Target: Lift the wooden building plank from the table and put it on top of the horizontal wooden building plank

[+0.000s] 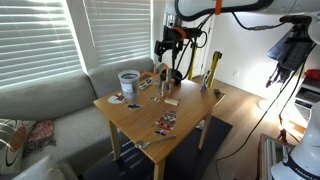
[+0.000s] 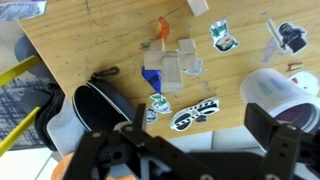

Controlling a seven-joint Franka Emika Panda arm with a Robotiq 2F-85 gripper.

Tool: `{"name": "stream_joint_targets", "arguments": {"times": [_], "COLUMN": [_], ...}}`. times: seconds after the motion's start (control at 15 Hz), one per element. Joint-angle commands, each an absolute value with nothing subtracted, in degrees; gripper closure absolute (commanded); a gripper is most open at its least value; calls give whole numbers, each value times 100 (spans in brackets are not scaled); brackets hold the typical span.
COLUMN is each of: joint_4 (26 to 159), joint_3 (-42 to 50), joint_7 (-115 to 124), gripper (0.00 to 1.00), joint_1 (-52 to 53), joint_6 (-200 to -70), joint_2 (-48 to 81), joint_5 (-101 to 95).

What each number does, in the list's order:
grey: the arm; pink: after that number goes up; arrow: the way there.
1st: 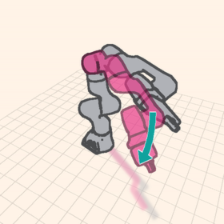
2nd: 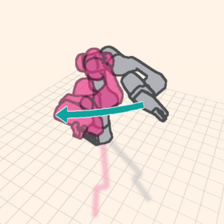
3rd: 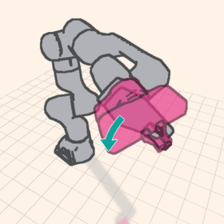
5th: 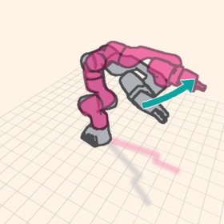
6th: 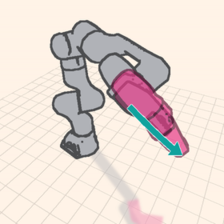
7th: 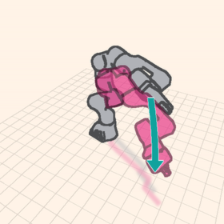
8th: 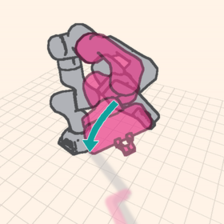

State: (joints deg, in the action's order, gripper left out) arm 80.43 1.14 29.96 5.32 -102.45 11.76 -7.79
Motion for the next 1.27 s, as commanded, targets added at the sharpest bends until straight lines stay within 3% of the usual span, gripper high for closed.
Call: {"name": "stream_joint_targets", "arguments": {"times": [0.0,0.4,0.6,0.87,1.07,1.13,1.2], "joint_4": [8234,7909,8480,9849,10721,9869,10114], "joint_3": [-224,-796,-822,-901,-1032,-1049,-1092], "joint_7": [2381,1733,1671,2740,3154,2888,2969], "gripper": [0,0,0,0,0,0,0], "joint_1": [782,1362,1529,1458,1410,1357,1340], "joint_6": [-10008,-9188,-8513,-8937,-9961,-9322,-9564], "joint_2": [879,1268,772,-229,-905,-254,-445], "joint_5": [-770,-990,-1620,-1411,-1628,-1481,-1499]}}
